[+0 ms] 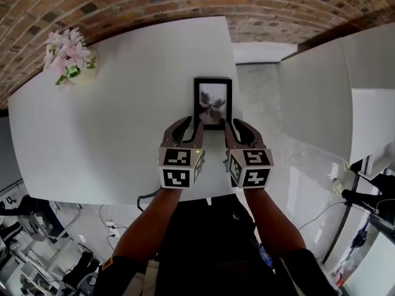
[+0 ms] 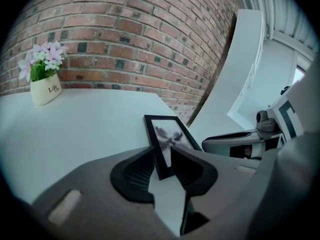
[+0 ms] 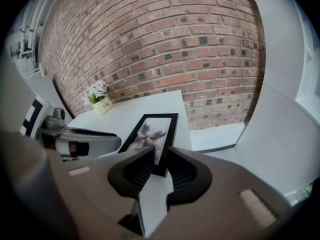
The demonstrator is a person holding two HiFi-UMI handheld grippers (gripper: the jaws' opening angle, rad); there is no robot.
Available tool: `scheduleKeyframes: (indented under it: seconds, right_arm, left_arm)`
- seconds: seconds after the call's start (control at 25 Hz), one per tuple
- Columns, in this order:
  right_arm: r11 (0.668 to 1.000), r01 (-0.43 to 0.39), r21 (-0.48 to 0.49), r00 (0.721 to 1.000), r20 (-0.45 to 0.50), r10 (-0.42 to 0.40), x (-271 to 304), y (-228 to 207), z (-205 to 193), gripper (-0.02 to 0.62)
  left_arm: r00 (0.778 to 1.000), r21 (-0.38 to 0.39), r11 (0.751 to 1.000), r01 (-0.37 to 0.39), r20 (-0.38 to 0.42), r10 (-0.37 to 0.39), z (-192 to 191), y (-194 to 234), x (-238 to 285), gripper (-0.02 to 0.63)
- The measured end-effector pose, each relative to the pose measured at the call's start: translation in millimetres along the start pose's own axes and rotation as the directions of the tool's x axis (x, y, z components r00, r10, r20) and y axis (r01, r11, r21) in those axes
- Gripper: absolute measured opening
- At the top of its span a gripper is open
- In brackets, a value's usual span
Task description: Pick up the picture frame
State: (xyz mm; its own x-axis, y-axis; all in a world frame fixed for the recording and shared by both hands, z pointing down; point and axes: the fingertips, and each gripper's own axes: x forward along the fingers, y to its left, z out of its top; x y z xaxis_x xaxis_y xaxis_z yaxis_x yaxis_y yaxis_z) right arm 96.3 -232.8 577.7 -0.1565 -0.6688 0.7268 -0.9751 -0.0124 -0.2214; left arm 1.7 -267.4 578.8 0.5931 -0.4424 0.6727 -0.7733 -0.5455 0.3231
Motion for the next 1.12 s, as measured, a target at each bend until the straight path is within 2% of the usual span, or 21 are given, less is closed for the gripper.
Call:
scheduleKeyframes:
  seconds: [0.64, 1.12]
  right_arm:
    - [0.999, 0.005, 0.039, 0.999, -0.041, -0.003, 19.7, -5.5, -9.4, 0.092]
    - [0.997, -0.016, 0.074, 0.999, -0.048, 0.02, 23.1, -7.0, -11.0, 0.091]
  left_arm:
    - [0.998, 0.002, 1.0, 0.009, -0.054, -0.008, -9.3, 5.0, 21.8, 0.112]
    - [0.998, -0.024, 1.0, 0.003, -0.058, -0.004, -9.1, 4.7, 27.0, 0.112]
